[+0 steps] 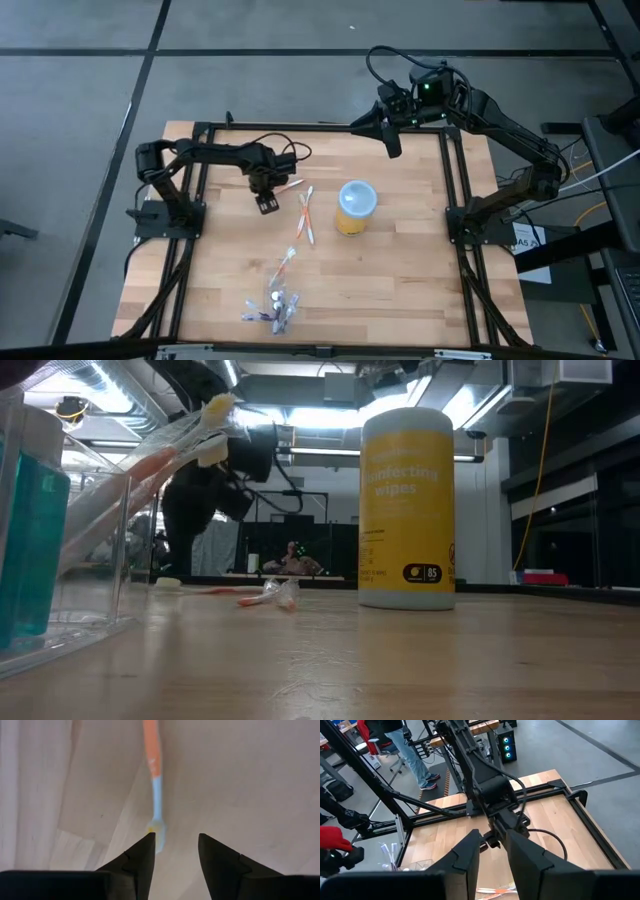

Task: Pick & Place toothbrushing station
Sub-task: Put the top orange toothbrush into the left side of the transparent organizer

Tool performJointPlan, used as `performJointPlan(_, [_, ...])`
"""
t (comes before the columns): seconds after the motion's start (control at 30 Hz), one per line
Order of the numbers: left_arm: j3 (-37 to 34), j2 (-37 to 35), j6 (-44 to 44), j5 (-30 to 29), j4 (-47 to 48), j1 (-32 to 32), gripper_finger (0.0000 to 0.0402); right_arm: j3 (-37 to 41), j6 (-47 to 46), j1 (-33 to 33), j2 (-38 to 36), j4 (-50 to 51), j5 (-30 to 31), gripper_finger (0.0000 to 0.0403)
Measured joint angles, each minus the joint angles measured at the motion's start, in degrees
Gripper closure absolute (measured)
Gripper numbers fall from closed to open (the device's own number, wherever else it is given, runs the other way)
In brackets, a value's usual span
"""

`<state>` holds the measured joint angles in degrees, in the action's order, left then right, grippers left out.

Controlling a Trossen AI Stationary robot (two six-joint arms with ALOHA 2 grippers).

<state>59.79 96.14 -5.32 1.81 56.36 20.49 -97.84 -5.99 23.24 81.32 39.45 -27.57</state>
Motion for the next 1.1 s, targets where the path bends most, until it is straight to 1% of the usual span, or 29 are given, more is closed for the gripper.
performJointPlan(0.33, [0.05, 7.61, 3.67, 0.16, -1.83, 0.66, 0.0263, 0.00, -1.08, -0.68, 0.00, -0.01, 0.15, 0.0302])
performJointPlan(0.6, [0.11, 8.69, 3.55, 0.30, -2.57, 0.68, 0.0272, 0.00, -1.08, -1.03, 0.00, 0.00, 1.52, 0.0302])
performJointPlan(0.7, [0.07, 8.74, 3.10, 0.35, -2.69, 0.73, 0.0297, 0.00, -1.06, -1.03, 0.00, 0.01, 1.67, 0.0302])
performJointPlan(0.9, [0.04, 8.76, 2.24, 1.46, -2.96, 0.81, 0.0379, 0.00, -0.91, -1.03, 0.00, 0.01, 2.61, 0.0302])
performJointPlan(0.97, [0.07, 8.80, 2.23, 1.97, -2.80, 0.81, 0.0386, 0.00, -0.89, -1.03, 0.00, 0.01, 2.73, 0.0302])
performJointPlan(1.1, [0.14, 8.70, 2.58, 2.48, -1.41, 0.79, 0.0383, 0.00, -0.92, -1.03, 0.00, 0.01, 2.73, 0.0302])
